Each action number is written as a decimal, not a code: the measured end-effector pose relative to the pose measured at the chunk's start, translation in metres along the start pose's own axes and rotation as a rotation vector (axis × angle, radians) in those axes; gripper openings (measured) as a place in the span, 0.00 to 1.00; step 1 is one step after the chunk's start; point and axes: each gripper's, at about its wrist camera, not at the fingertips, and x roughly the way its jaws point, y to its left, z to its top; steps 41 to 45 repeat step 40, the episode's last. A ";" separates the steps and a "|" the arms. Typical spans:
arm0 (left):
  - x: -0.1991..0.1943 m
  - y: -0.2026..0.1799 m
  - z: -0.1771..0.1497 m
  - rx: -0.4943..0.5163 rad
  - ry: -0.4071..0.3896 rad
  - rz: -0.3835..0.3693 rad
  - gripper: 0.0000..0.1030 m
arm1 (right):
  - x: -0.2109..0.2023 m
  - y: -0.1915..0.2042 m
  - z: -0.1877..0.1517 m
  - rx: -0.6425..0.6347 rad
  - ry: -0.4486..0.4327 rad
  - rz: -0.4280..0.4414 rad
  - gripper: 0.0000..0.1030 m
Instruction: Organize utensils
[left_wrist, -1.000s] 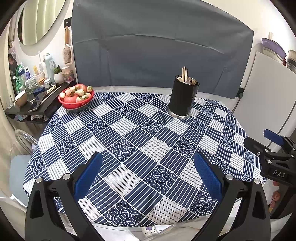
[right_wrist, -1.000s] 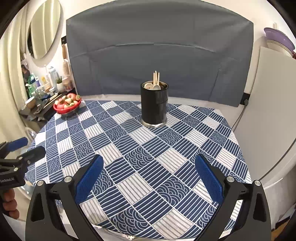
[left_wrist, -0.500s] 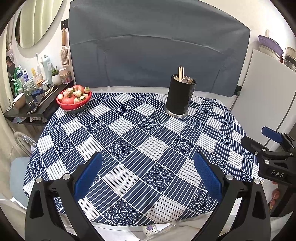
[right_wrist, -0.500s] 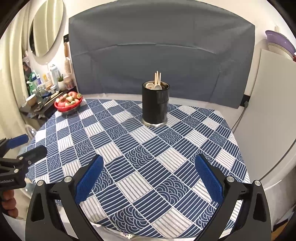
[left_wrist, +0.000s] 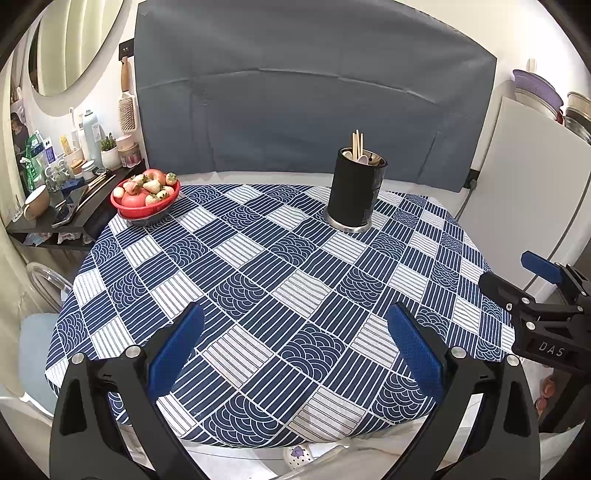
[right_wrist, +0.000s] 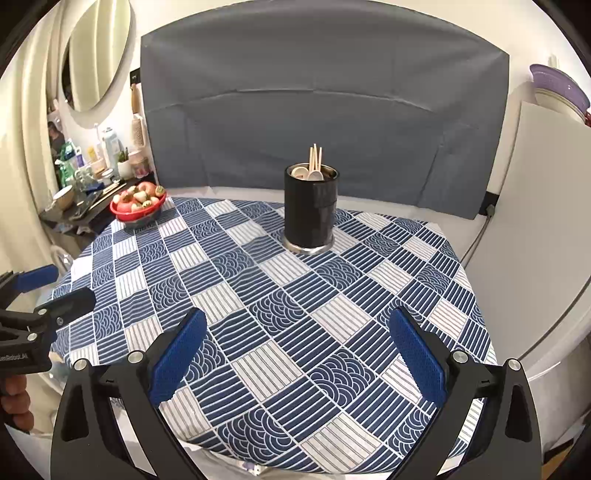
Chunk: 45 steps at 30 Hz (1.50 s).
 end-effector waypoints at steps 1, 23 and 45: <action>0.000 0.000 0.000 0.000 0.001 -0.002 0.94 | 0.000 -0.001 0.000 0.001 0.000 0.000 0.92; -0.008 -0.001 -0.003 -0.009 -0.009 -0.001 0.94 | -0.007 -0.001 -0.002 -0.001 -0.018 0.012 0.92; -0.010 0.007 -0.004 -0.064 -0.011 -0.005 0.94 | -0.008 -0.003 -0.001 -0.002 -0.015 0.018 0.92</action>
